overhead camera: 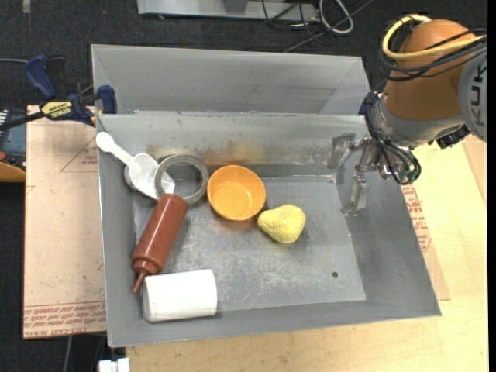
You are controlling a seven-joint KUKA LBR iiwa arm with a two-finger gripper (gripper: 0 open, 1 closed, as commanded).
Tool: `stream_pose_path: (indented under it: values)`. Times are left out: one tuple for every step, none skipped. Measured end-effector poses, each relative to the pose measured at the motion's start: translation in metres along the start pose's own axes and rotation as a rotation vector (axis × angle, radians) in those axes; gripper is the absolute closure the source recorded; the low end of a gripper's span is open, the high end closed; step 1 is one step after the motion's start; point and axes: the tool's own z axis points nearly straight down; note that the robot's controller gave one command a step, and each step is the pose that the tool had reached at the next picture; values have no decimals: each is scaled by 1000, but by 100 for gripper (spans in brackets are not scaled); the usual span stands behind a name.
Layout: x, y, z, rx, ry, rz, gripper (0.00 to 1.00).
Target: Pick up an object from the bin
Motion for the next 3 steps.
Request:
stream_pose_path:
  values:
    - [0,0,0,0,0,0,0]
    - [-9,39,44,-3,2,0,0]
    - [0,47,53,1,-7,-47,0]
